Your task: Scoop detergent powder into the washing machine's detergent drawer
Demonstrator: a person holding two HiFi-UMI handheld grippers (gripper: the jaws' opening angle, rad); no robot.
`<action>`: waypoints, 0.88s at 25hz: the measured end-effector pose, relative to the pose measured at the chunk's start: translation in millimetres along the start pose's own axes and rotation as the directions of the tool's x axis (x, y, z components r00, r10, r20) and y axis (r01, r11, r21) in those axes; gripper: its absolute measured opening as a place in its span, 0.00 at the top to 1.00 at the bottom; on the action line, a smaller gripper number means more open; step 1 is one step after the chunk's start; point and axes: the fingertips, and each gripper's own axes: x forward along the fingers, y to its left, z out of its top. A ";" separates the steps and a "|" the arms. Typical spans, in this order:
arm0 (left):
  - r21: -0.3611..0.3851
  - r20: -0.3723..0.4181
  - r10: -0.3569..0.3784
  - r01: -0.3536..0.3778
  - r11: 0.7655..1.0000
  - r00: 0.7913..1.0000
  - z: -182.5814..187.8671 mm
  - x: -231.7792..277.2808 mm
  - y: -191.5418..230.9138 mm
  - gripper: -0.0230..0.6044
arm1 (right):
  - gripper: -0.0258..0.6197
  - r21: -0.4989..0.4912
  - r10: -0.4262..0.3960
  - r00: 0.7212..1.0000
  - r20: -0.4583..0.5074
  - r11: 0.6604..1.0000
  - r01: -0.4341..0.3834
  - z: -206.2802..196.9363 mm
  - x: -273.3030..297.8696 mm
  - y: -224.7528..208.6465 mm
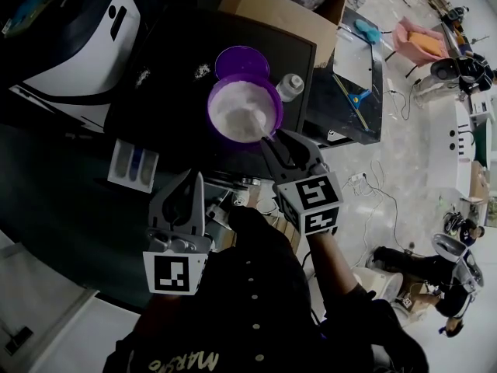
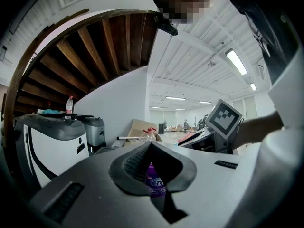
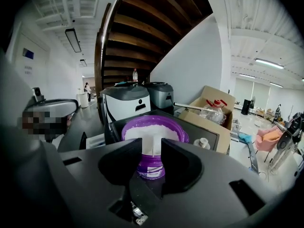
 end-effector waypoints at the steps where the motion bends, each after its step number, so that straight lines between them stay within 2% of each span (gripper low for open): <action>1: 0.001 0.003 -0.001 0.001 1.000 1.000 1.7 -0.4 -0.2 0.94 | 0.74 0.001 -0.007 1.000 0.021 1.000 0.007 4.1 -2.7 -0.8; 5: 0.018 0.027 -0.012 0.011 1.000 1.000 13.6 -2.8 -3.7 0.94 | 0.74 0.015 -0.055 0.987 0.154 0.998 0.054 25.3 -23.4 -5.5; 6: 0.024 0.034 -0.015 0.014 1.000 0.999 17.5 -4.0 -5.1 0.94 | 0.77 0.016 -0.072 0.980 0.187 0.997 0.070 29.8 -31.4 -6.9; 8: 0.032 0.052 -0.021 0.019 0.999 0.998 26.6 -7.0 -7.4 0.94 | 0.88 0.024 -0.111 0.961 0.253 0.994 0.108 38.4 -49.0 -10.4; 12: 0.052 0.089 -0.030 0.026 0.998 0.996 43.7 -15.9 -8.1 0.94 | 0.91 0.076 -0.164 0.916 0.365 0.986 0.146 56.7 -82.1 -15.3; 15: 0.065 0.115 -0.036 0.029 0.997 0.993 55.3 -24.8 -8.5 0.94 | 0.91 0.110 -0.211 0.891 0.403 0.977 0.182 62.2 -107.2 -18.5; 18: 0.109 0.165 -0.047 0.029 0.994 0.985 68.6 -34.4 -6.6 0.94 | 0.91 0.151 -0.267 0.862 0.432 0.963 0.222 62.1 -132.8 -22.5; 20: 0.101 0.169 -0.043 0.026 0.995 0.985 73.1 -40.4 -4.0 0.94 | 0.91 0.172 -0.299 0.833 0.466 0.954 0.246 63.1 -149.8 -24.2; 22: 0.099 0.172 -0.038 0.022 0.995 0.984 77.7 -46.3 -0.8 0.94 | 0.91 0.182 -0.326 0.821 0.469 0.945 0.272 58.1 -164.6 -25.2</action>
